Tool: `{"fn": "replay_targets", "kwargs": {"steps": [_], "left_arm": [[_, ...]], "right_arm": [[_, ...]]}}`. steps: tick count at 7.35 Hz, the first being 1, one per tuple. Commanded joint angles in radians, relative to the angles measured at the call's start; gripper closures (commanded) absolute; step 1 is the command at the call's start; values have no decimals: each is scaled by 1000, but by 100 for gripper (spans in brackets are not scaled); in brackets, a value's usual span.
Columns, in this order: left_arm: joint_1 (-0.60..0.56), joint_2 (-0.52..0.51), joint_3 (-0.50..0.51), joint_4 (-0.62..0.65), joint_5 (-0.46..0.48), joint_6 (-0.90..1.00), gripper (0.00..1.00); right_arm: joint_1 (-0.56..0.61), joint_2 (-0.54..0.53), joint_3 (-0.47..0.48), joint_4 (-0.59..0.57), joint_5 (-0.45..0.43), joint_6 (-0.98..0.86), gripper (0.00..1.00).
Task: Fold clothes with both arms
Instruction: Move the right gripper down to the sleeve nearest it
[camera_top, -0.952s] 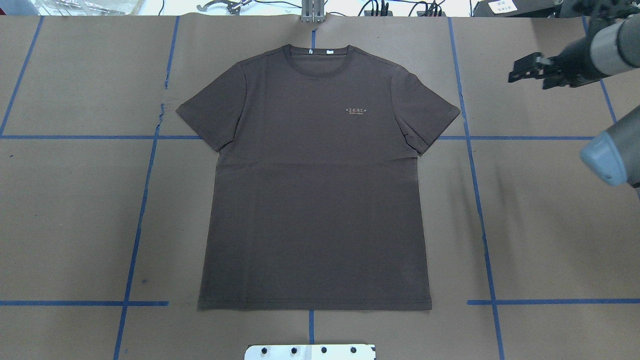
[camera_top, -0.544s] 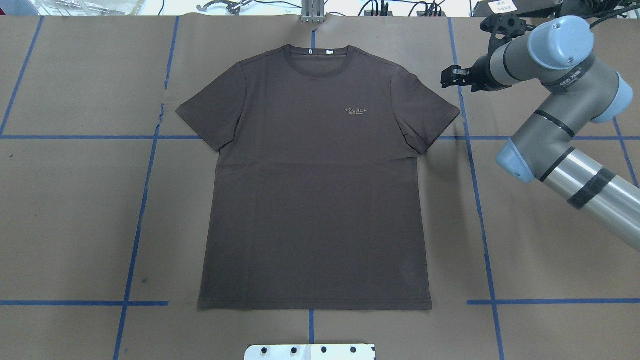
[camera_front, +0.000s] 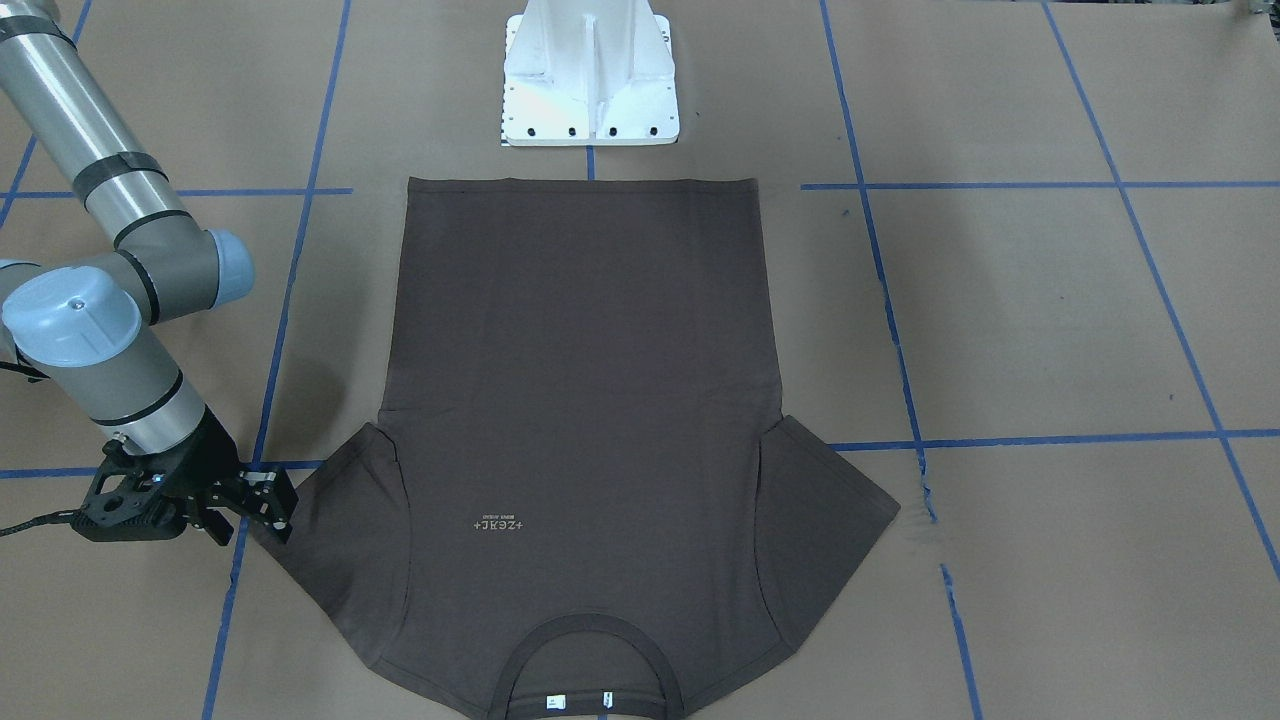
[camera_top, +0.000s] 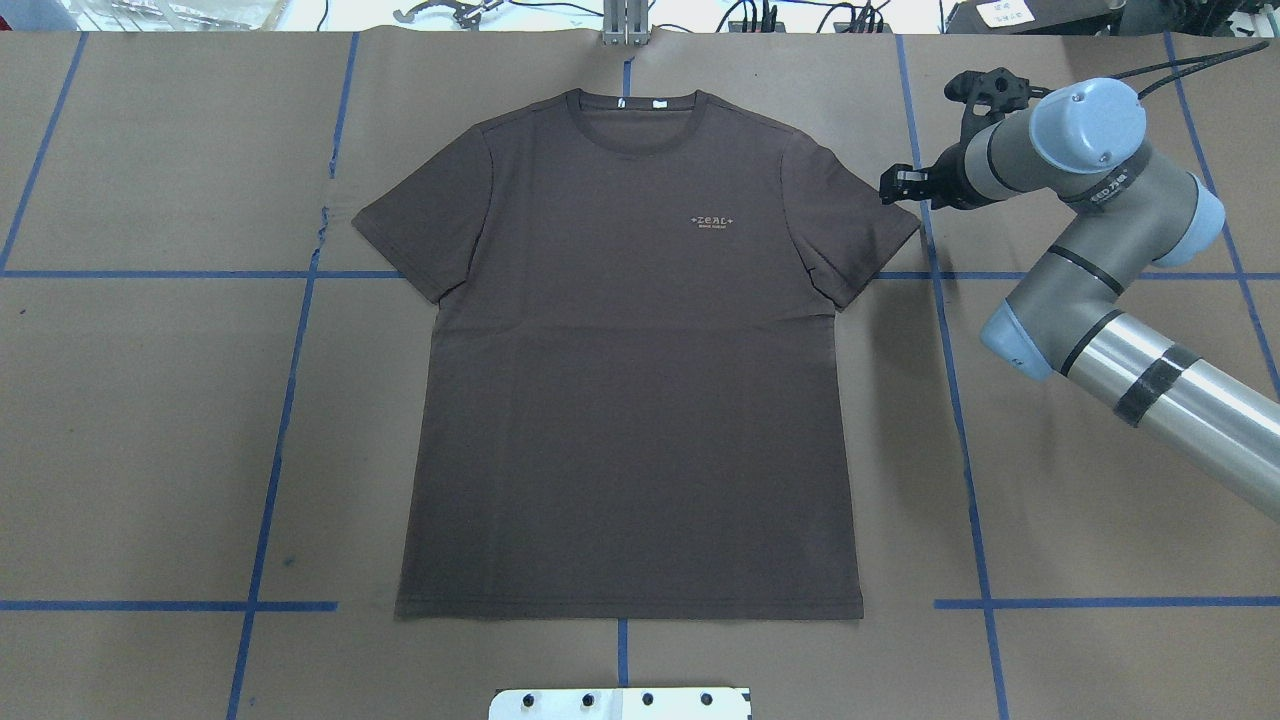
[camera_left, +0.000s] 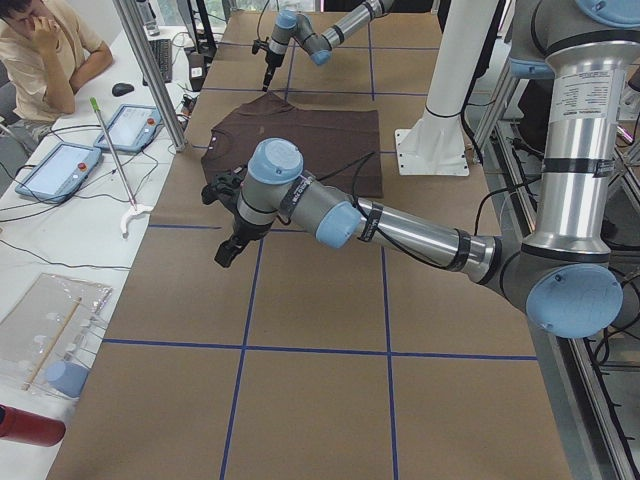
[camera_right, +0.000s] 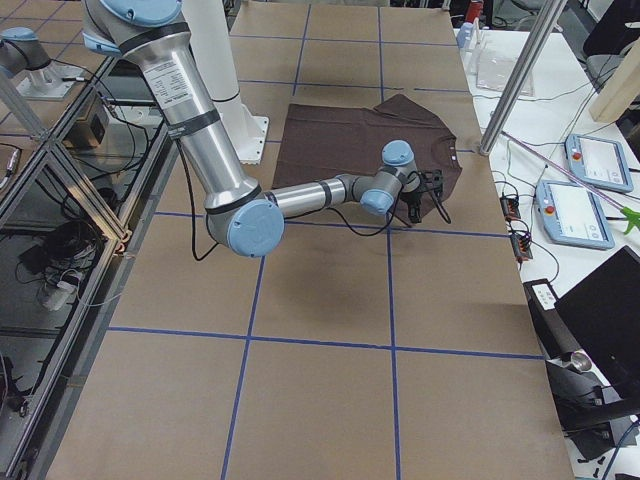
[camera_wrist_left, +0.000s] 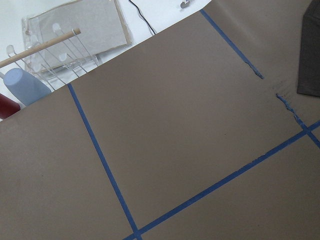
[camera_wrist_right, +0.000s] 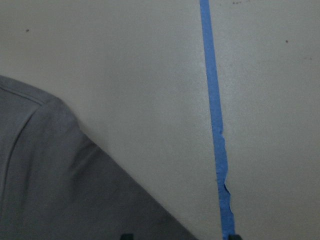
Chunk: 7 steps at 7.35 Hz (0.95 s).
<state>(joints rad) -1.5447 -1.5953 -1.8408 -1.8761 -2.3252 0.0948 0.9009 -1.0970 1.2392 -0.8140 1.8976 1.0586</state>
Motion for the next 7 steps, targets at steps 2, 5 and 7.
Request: {"fn": "replay_targets", "kwargs": {"steps": [2, 5, 7], "left_arm": [[0, 0, 0, 0, 0, 0, 0], [0, 0, 0, 0, 0, 2, 0], [0, 0, 0, 0, 0, 2, 0]], "right_arm": [[-17, -6, -7, 0, -2, -3, 32], [-22, -4, -15, -4, -14, -5, 34], [-22, -3, -21, -4, -15, -3, 43]]}}
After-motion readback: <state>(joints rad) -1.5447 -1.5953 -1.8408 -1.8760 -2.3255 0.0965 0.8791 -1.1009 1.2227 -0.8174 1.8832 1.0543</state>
